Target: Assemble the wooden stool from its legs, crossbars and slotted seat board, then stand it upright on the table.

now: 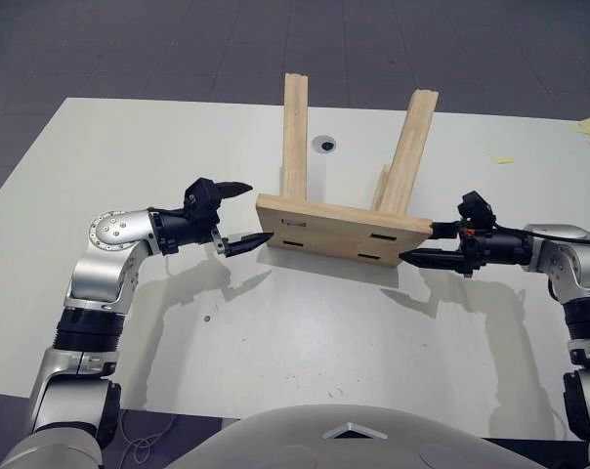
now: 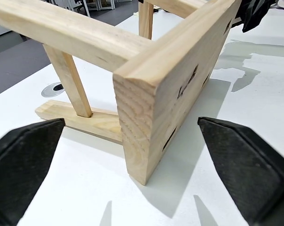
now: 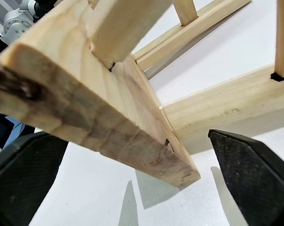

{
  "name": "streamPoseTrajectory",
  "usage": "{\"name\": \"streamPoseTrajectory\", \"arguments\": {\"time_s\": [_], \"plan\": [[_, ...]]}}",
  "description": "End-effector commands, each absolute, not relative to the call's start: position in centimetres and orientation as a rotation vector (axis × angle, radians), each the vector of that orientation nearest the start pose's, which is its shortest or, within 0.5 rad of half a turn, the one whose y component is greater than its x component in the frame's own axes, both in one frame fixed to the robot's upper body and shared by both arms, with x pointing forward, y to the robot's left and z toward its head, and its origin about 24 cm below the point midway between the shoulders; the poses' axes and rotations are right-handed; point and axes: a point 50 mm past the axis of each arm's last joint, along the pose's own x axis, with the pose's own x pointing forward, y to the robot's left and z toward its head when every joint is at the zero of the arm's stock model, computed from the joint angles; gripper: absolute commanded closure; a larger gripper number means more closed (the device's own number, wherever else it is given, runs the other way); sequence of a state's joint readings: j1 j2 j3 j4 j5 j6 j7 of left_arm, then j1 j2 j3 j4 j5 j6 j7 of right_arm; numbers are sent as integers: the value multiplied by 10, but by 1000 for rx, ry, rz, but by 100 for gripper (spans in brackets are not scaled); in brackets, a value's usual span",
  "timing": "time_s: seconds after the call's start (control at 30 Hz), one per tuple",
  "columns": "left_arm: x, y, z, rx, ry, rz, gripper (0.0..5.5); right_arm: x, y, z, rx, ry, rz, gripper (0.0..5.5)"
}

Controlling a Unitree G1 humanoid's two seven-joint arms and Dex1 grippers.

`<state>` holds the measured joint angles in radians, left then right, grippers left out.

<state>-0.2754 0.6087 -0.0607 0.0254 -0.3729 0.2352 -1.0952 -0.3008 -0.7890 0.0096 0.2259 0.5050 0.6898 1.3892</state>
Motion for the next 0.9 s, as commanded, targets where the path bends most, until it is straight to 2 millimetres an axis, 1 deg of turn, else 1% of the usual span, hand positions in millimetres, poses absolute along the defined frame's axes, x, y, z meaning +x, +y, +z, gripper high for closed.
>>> {"name": "streamPoseTrajectory", "arguments": {"time_s": [0.03,0.1,0.17,0.27,0.37,0.5,0.63,0.77,0.9], "plan": [[280,194,110,208,185,-1181,11,251,-258,83,143,604,1147,10],[288,192,107,228,188,-1181,11,258,-255,79,44,527,1114,10],[293,190,102,287,190,-1192,11,259,-250,74,-74,474,1122,10],[285,190,86,409,239,-1273,11,254,-249,64,-185,452,1147,10],[274,191,77,444,253,-1334,11,250,-250,52,-245,435,1142,10],[271,187,72,422,206,-1336,11,253,-251,46,-266,370,1089,10],[272,185,69,392,186,-1306,11,261,-247,48,-246,311,1050,10],[280,190,71,366,189,-1264,11,265,-245,50,-210,313,1052,10],[284,195,74,375,197,-1255,11,269,-251,56,-190,333,1059,10]]}}
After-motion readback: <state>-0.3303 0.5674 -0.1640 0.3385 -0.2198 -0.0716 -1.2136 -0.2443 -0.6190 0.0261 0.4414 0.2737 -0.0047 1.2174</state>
